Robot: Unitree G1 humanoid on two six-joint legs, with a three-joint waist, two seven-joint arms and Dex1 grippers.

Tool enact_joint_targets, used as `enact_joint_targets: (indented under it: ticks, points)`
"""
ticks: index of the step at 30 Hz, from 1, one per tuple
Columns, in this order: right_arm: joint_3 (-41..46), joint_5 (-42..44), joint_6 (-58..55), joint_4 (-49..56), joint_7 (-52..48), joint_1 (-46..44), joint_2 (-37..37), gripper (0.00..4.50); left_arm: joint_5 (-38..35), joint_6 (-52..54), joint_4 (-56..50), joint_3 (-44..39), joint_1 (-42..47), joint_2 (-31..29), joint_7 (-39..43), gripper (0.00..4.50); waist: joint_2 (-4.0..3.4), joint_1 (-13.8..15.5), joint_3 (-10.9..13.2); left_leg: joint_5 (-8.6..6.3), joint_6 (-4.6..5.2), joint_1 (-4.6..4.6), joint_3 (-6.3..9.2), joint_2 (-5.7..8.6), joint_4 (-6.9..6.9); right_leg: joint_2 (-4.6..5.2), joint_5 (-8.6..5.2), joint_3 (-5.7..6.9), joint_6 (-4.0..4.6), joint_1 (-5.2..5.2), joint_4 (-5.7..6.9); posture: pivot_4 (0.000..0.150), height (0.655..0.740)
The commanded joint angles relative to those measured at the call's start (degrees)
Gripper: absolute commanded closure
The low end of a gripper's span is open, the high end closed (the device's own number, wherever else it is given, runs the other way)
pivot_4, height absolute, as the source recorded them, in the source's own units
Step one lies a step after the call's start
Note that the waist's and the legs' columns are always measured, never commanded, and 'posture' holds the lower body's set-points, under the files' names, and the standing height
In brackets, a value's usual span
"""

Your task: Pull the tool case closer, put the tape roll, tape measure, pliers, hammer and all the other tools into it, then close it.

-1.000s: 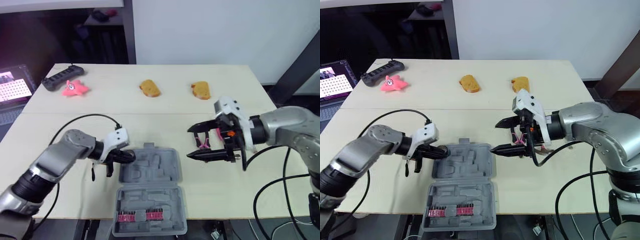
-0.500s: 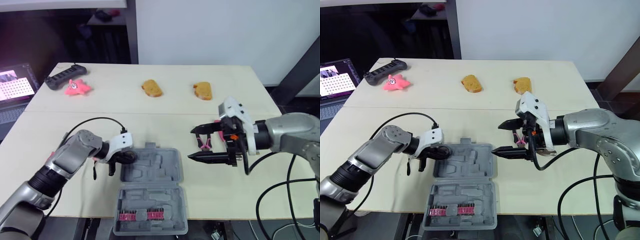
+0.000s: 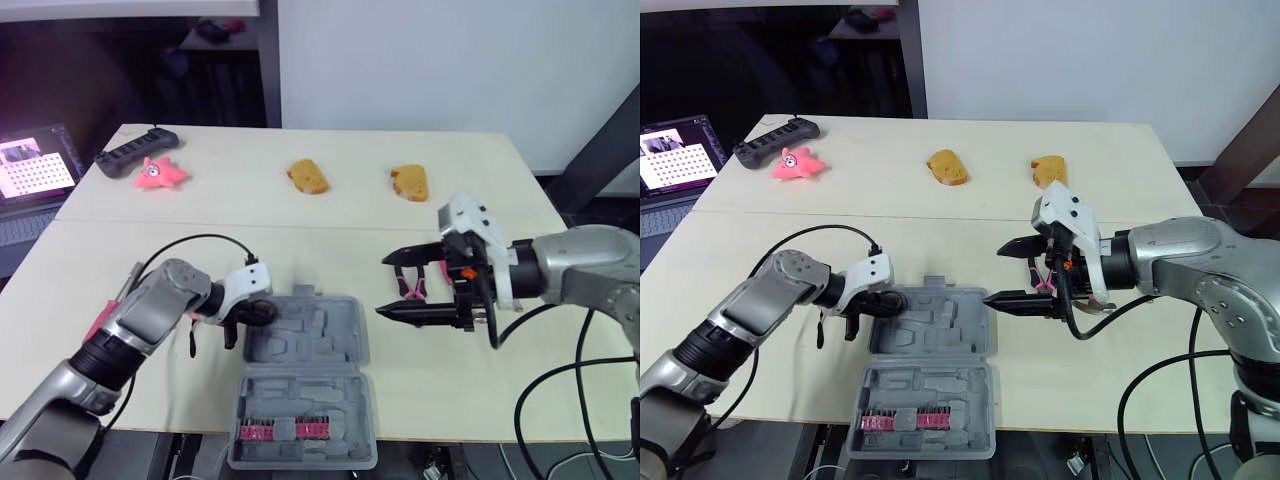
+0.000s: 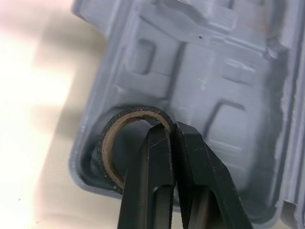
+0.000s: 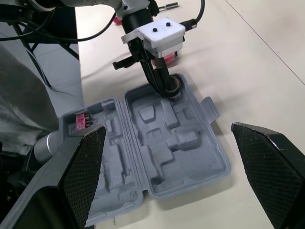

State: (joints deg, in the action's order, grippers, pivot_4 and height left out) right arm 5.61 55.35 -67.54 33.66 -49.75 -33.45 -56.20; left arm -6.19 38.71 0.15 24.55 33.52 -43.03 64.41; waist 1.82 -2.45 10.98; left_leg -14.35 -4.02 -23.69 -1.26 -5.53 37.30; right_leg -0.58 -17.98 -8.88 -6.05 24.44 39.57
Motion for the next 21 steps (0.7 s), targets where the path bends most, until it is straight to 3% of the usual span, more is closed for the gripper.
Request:
enact_joint_targets:
  ticks: [1, 4, 11, 21]
  points:
    - [1.38, 0.7, 1.11, 0.73, 0.03, -0.32, -0.91, 0.0, 0.14, 0.91, -1.06, -2.66, 2.12, -0.34, -0.52, 2.57, 0.0, -0.01, 0.0, 0.0, 0.0, 0.0, 0.0, 0.0, 0.0, 0.0, 0.0, -0.01, 0.0, 0.0, 0.0, 0.15, 0.7129]
    - [1.25, 0.77, 1.23, 0.67, -0.06, -0.3, -0.76, 0.0, -0.89, 3.45, -3.56, -3.31, 2.57, -0.71, -0.1, 1.08, 0.0, -0.05, 0.0, 0.0, 0.0, 0.0, 0.0, 0.0, 0.0, 0.0, 0.0, -0.01, 0.0, 0.0, 0.0, 0.15, 0.7129]
    - [0.86, 0.7, 1.74, 0.35, -0.44, 0.05, -0.59, 0.0, -6.29, 9.83, -9.42, -8.75, 2.18, -2.57, 0.5, 1.08, 0.0, -0.06, 0.0, 0.0, 0.0, 0.0, 0.01, 0.0, -0.02, 0.0, 0.0, 0.0, -0.01, 0.0, 0.0, 0.15, 0.7129]
    - [-1.62, -3.18, 6.14, -1.33, -2.87, 1.71, -0.91, 0.0, -11.71, -5.56, -6.54, -21.69, -11.06, 0.34, -1.85, 1.08, -0.02, -0.03, -0.01, 0.0, 0.0, 0.0, 0.0, -0.02, 0.01, 0.01, 0.01, 0.02, -0.01, 0.0, 0.03, 0.15, 0.7129]
